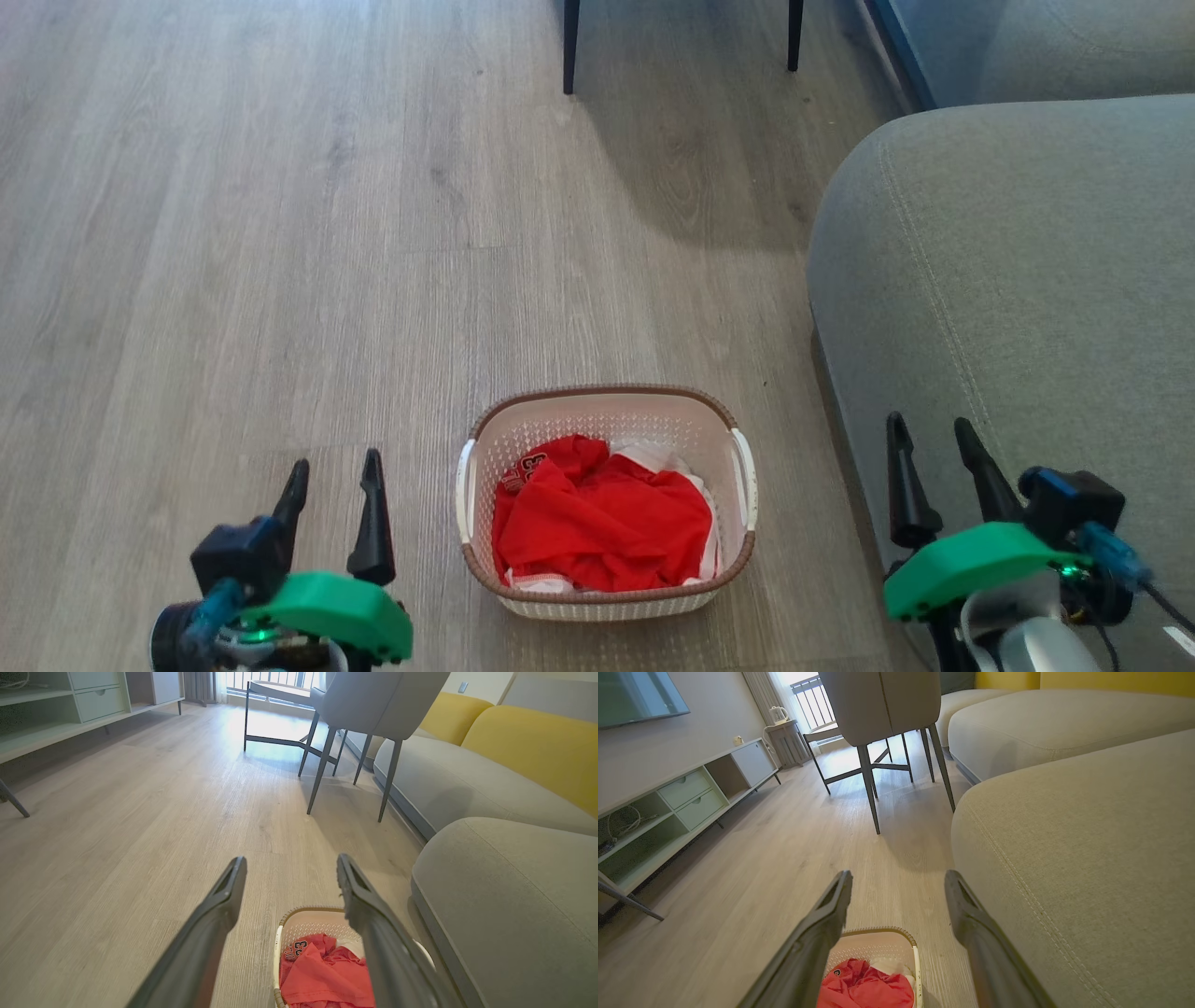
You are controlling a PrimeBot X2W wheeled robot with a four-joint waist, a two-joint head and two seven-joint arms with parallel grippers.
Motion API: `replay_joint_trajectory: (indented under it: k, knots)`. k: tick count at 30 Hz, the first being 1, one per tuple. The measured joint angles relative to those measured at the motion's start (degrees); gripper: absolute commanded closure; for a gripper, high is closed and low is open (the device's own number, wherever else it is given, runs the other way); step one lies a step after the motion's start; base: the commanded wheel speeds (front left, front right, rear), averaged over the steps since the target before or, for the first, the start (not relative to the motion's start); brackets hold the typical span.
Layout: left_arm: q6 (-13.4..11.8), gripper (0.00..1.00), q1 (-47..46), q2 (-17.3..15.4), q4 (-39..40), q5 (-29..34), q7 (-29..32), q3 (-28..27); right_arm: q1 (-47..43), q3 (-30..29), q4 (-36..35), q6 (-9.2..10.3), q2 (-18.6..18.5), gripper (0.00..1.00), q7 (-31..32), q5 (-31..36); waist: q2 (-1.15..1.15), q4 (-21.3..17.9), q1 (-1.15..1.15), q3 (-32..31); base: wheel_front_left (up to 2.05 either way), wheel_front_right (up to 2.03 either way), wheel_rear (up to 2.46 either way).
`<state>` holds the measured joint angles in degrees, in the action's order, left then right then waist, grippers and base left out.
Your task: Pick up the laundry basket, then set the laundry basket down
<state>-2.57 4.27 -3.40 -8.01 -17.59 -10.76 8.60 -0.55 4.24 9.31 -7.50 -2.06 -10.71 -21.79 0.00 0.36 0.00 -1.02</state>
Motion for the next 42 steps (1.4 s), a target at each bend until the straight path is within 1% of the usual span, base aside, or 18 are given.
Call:
replay_joint_trajectory:
  k: [21,42]
  knots:
    - [-0.98,0.00,0.70,-0.13,0.81,14.74,-3.64,1.75,-0.01,1.98,-1.54,-0.01,-0.13,0.00,-3.53,15.36,0.00,0.00,0.00,-0.11,0.00,0.00,0.00]
    - [-0.92,0.00,0.70,-0.08,0.42,14.99,-3.68,1.67,-0.01,1.98,-1.47,-0.01,-0.14,0.00,-3.53,15.69,0.00,-0.14,0.00,0.08,0.00,0.00,0.00]
